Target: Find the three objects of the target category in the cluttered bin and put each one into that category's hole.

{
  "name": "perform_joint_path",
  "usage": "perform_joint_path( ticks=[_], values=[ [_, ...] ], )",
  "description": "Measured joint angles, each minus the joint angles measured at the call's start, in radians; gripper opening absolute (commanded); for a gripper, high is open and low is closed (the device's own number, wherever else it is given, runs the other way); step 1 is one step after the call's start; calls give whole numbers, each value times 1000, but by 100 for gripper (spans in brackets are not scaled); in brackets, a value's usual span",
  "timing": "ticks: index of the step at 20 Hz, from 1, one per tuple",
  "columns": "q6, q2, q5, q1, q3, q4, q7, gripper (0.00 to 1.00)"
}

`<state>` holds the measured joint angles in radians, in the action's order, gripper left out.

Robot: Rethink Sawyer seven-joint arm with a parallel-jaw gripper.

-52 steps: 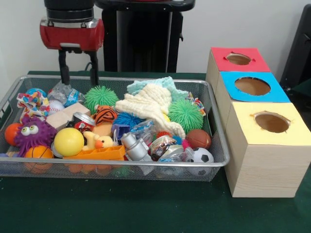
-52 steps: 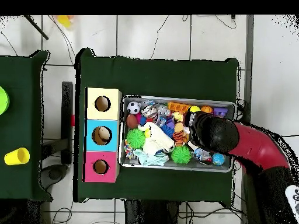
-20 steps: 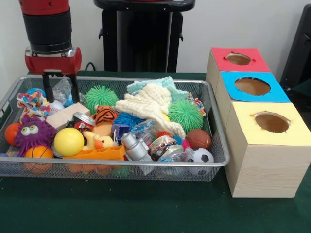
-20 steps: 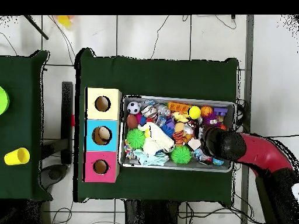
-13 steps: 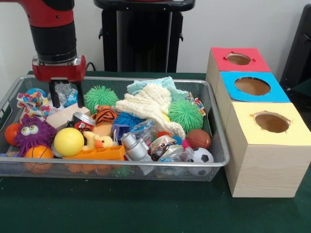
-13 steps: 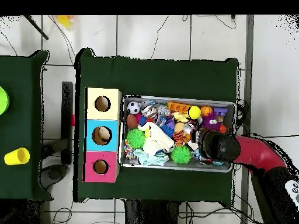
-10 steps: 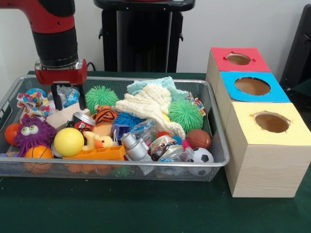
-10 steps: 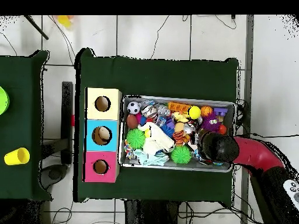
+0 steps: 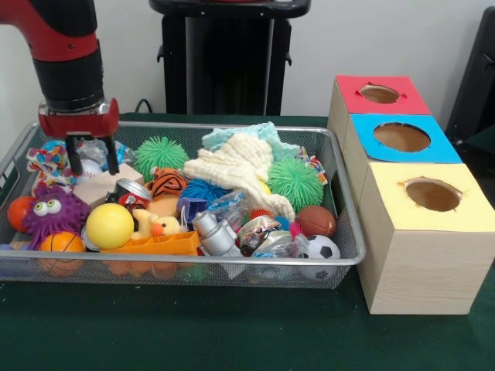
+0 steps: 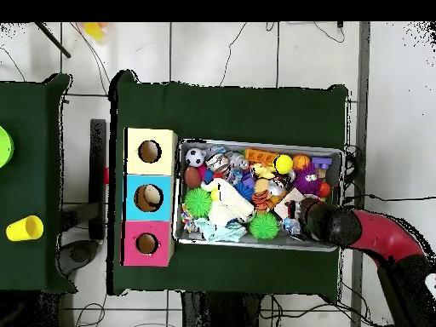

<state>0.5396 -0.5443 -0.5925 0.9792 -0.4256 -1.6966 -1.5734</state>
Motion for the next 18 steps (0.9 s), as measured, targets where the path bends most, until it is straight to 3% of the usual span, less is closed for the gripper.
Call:
perform_joint_path(
  ticks=[18],
  values=[
    [0, -6, -59, 69, -17, -7, 0, 100]
  ],
)
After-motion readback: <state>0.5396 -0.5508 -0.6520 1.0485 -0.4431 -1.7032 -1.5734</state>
